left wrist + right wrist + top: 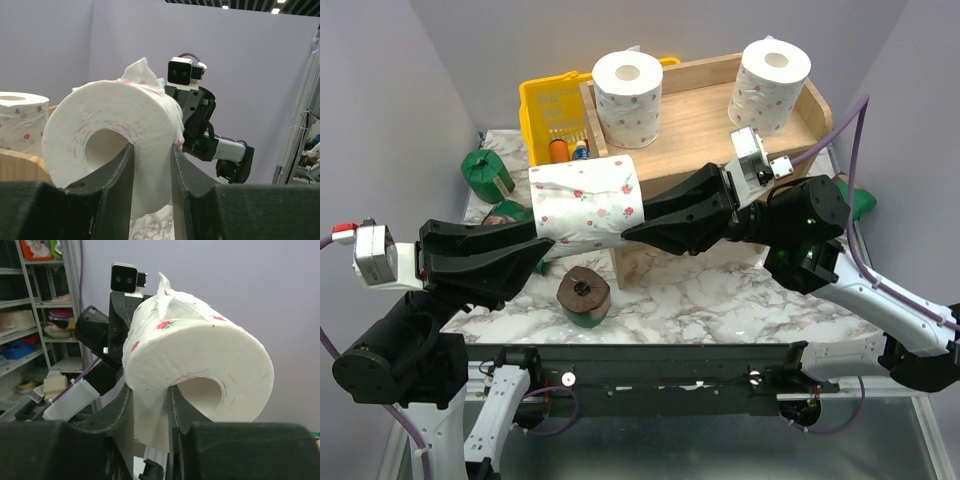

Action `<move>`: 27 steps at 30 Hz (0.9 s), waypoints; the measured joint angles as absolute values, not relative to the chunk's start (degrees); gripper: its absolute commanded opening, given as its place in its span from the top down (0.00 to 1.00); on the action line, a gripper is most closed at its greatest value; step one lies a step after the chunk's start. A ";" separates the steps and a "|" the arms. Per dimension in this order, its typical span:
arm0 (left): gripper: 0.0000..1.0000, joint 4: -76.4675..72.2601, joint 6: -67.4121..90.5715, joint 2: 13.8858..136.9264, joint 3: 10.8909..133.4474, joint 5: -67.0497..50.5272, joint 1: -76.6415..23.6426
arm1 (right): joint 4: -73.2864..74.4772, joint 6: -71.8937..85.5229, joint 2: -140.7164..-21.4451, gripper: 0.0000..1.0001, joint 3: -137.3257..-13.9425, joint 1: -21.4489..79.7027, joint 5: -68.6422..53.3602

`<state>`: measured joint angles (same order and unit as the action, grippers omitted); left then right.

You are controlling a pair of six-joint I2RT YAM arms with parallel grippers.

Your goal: Place and organize the paper towels onto the shelf

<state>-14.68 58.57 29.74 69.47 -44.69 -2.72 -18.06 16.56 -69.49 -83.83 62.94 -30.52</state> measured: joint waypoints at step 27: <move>0.01 26.33 32.16 34.09 68.79 -14.76 -2.70 | 44.73 -34.28 -63.37 0.73 -115.59 63.40 17.82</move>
